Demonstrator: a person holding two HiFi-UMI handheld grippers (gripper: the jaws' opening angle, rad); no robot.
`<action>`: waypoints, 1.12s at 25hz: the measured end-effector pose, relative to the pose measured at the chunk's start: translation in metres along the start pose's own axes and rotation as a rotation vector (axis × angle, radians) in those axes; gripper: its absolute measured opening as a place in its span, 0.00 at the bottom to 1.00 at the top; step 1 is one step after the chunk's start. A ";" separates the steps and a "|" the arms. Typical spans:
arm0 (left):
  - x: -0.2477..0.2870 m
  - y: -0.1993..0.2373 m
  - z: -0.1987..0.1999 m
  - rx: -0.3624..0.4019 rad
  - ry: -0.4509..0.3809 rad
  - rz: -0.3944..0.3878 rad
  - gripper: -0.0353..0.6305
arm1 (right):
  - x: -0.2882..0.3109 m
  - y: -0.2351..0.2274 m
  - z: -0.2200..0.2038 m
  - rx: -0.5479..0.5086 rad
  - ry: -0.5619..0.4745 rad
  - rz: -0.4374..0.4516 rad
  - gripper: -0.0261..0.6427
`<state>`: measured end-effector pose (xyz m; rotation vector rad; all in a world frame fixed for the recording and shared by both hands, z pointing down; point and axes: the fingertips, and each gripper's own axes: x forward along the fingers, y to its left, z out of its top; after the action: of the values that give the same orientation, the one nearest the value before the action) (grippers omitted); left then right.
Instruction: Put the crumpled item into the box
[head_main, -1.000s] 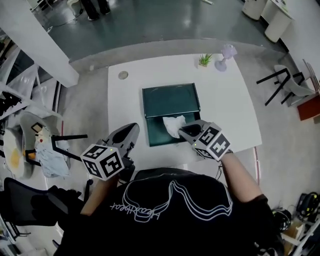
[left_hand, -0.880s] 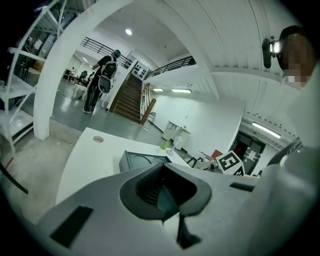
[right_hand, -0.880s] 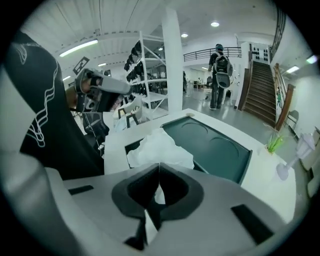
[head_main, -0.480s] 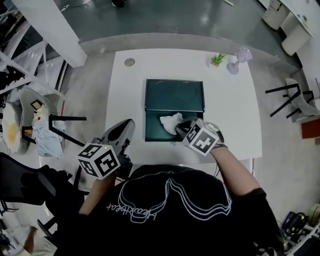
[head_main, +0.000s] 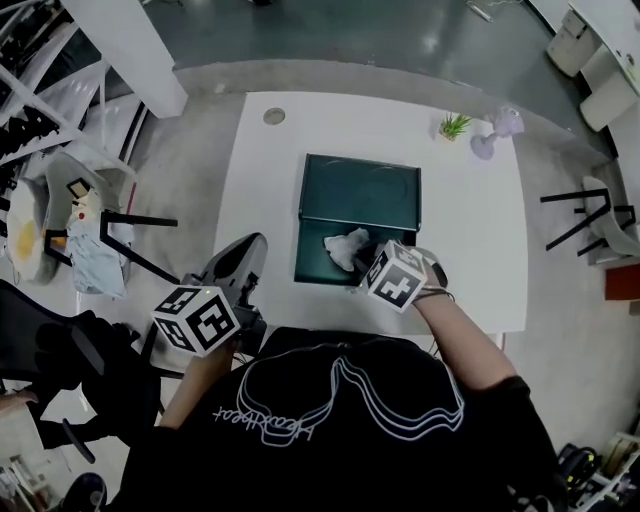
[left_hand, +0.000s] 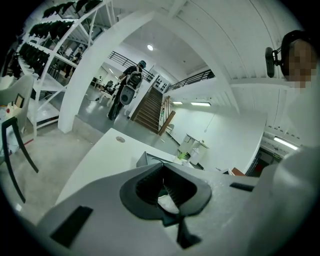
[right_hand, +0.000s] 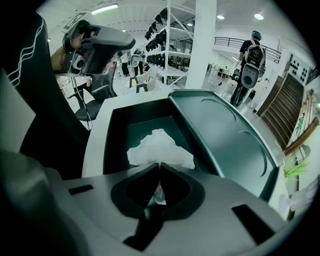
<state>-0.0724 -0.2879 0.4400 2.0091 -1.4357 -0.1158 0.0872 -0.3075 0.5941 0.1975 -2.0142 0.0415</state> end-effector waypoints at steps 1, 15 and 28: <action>-0.001 0.000 0.000 -0.001 -0.002 0.003 0.06 | 0.000 0.000 0.000 -0.002 0.002 0.003 0.07; -0.008 -0.001 -0.002 -0.011 0.040 -0.035 0.06 | -0.038 -0.002 0.018 0.167 -0.189 -0.026 0.31; -0.030 -0.054 -0.028 0.026 0.173 -0.207 0.06 | -0.138 0.049 0.055 0.525 -0.699 -0.067 0.04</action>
<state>-0.0284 -0.2392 0.4227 2.1291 -1.1268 -0.0117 0.0889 -0.2487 0.4492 0.6891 -2.6546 0.5241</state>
